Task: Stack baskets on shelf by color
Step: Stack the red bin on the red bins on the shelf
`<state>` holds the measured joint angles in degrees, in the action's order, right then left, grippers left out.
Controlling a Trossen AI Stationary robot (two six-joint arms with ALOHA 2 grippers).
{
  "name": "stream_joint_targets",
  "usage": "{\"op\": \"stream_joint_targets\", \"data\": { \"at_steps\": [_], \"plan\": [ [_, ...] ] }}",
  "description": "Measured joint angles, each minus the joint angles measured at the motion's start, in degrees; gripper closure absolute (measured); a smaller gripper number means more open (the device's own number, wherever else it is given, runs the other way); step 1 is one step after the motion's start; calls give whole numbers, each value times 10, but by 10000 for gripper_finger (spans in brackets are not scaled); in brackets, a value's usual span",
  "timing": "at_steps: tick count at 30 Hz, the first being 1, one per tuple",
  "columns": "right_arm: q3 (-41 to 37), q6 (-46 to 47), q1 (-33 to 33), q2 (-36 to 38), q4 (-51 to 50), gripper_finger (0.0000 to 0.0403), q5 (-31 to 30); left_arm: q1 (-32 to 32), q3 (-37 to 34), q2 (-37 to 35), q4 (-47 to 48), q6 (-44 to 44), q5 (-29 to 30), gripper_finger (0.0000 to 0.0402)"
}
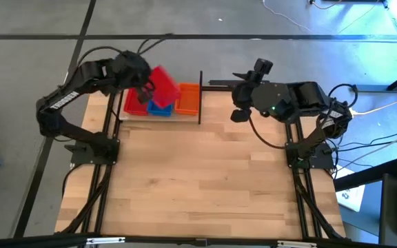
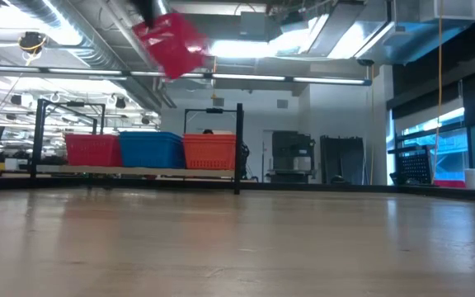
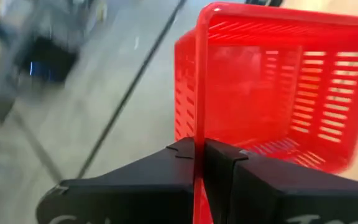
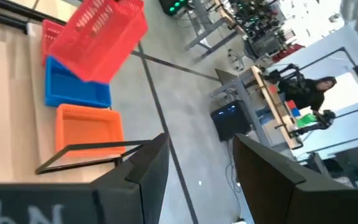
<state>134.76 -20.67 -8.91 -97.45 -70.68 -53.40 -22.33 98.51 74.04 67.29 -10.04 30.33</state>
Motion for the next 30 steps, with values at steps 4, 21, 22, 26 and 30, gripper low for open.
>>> {"op": "stream_joint_targets", "data": {
  "at_steps": [4,21,22,26,30],
  "plan": [
    [0,9,17,0,-10,223,12,-43,-1,-3,66,76,-4,401],
    [-2,4,101,0,-21,223,201,-164,-1,16,226,-148,-110,401],
    [-2,-1,104,0,-21,223,201,-171,-1,21,227,-157,-110,401],
    [-2,-8,112,0,-21,223,201,-199,-1,46,223,-58,-100,401],
    [-2,-7,116,0,-21,223,201,-204,-1,56,218,166,-102,401]
  ]
}}
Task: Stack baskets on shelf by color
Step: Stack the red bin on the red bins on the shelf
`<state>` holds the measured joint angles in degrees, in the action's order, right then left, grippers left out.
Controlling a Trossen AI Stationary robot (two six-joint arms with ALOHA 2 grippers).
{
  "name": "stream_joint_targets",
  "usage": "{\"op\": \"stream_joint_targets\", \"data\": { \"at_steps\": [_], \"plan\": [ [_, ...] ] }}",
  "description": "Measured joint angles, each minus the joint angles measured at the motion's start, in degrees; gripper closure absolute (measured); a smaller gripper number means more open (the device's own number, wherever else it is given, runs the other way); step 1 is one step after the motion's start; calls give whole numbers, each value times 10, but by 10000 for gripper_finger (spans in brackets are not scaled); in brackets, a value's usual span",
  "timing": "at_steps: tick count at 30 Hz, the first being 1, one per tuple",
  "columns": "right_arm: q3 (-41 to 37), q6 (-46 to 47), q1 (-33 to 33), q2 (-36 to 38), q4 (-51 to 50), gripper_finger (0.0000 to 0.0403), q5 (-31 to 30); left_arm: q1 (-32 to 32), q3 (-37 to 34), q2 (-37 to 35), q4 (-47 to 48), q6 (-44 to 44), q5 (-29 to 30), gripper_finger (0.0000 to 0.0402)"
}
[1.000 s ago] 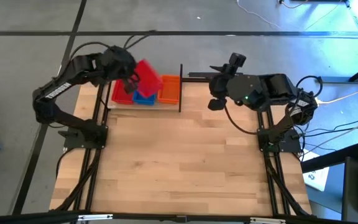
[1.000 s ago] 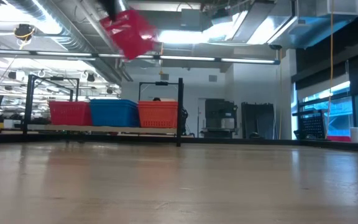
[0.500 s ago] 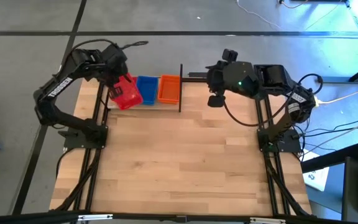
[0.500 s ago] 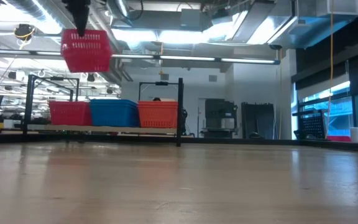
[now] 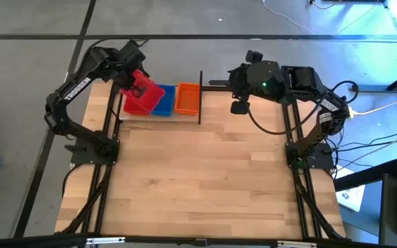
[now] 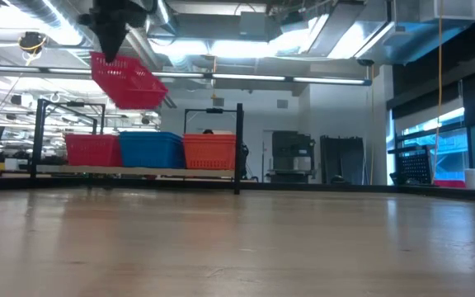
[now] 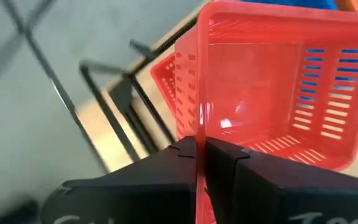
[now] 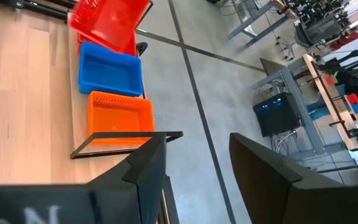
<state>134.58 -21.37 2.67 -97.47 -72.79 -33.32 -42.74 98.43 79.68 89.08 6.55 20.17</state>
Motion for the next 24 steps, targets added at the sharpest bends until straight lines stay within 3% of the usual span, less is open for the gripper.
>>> {"op": "stream_joint_targets", "data": {
  "at_steps": [4,10,13,16,21,24],
  "plan": [
    [0,0,1,0,0,223,0,0,0,3,0,189,0,401],
    [0,-2,1,0,0,223,0,-25,0,3,1,275,-9,401],
    [0,-14,1,0,0,223,0,-33,0,3,0,257,-15,401],
    [0,-17,1,0,0,223,0,-37,0,8,0,162,-22,401],
    [0,-18,1,0,-5,223,0,-45,0,20,11,-196,-108,401],
    [0,-18,1,0,-11,223,2,-47,1,32,10,-353,-79,401]
  ]
}}
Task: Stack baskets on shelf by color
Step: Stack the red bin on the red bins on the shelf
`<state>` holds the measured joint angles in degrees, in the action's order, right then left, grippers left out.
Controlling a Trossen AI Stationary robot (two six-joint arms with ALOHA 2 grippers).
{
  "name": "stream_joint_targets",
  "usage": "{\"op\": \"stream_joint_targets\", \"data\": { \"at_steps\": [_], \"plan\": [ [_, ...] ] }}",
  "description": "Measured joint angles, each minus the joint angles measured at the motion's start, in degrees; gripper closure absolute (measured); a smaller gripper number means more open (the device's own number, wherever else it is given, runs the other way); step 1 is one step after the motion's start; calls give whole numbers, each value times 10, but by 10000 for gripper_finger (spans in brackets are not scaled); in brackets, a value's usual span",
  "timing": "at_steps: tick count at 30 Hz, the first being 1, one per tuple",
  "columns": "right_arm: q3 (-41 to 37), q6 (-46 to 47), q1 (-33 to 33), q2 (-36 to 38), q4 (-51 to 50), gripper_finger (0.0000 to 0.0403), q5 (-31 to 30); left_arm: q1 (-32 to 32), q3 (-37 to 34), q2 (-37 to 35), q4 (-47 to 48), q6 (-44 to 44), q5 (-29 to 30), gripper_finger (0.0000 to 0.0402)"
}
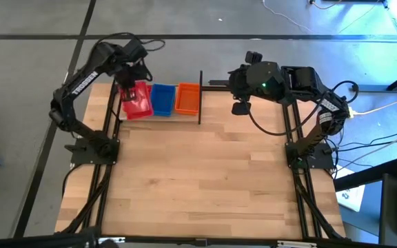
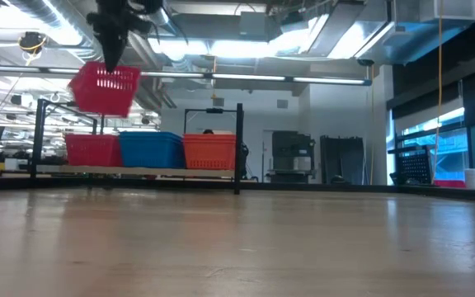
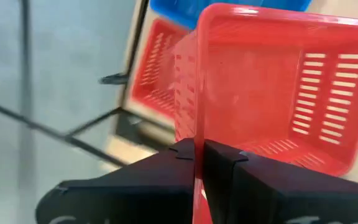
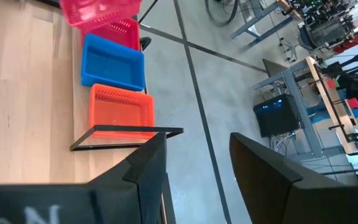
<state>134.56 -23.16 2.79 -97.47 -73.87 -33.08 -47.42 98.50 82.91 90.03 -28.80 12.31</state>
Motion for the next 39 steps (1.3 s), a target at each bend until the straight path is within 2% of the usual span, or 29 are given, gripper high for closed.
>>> {"op": "stream_joint_targets", "data": {
  "at_steps": [4,12,17,23,29,39],
  "plan": [
    [0,3,0,0,-1,223,2,1,0,40,0,-102,89,401],
    [0,8,0,0,-1,223,3,-16,0,118,-22,-239,99,401],
    [0,19,0,0,-1,223,3,-40,0,133,-63,-246,86,401],
    [0,16,1,0,-1,223,3,-54,-1,135,-67,-253,41,401],
    [0,5,1,0,-1,223,2,-62,-1,136,-71,-243,28,401],
    [0,5,1,0,-1,223,2,-62,-1,136,-99,-204,27,366]
  ]
}}
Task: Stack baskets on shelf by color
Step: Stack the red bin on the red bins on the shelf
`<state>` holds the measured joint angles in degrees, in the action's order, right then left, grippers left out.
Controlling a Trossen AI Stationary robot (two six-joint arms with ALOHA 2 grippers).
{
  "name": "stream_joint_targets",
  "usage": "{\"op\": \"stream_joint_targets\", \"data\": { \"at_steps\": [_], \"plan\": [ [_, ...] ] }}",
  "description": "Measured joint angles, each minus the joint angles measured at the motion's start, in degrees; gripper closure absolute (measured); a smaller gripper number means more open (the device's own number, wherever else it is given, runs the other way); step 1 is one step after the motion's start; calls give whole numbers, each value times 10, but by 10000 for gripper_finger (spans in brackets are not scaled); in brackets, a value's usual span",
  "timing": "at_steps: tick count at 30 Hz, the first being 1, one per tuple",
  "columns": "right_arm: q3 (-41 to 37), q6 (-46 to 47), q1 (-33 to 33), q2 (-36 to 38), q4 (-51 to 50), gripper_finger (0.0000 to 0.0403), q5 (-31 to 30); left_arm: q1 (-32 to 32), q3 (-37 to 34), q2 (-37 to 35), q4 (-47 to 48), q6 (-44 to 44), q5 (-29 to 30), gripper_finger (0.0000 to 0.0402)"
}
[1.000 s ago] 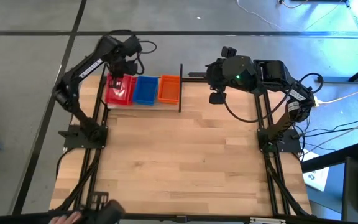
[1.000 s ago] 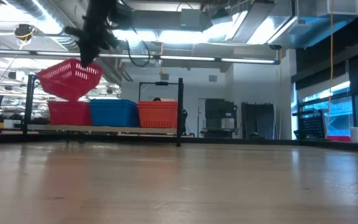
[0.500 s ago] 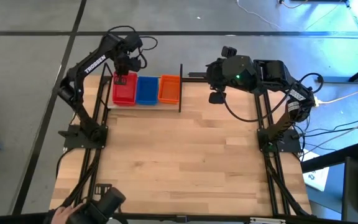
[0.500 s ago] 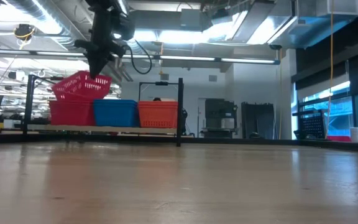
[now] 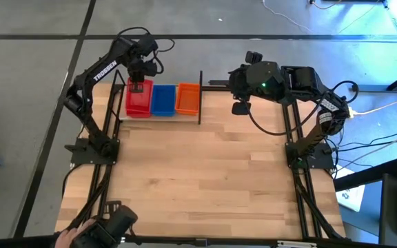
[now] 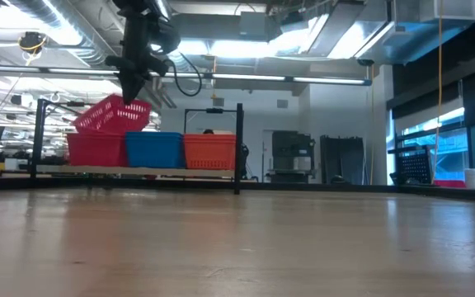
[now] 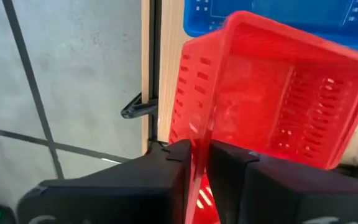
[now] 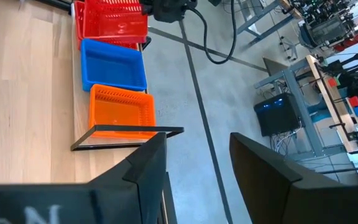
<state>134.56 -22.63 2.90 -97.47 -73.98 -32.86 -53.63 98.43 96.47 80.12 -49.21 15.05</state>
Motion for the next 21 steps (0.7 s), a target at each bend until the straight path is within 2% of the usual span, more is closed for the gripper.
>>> {"op": "stream_joint_targets", "data": {
  "at_steps": [10,16,21],
  "plan": [
    [0,0,0,0,0,223,0,0,0,0,1,72,2,354],
    [0,0,0,0,0,223,0,16,0,-4,2,102,77,356],
    [0,0,0,0,3,223,0,28,0,-32,-4,97,86,354]
  ]
}}
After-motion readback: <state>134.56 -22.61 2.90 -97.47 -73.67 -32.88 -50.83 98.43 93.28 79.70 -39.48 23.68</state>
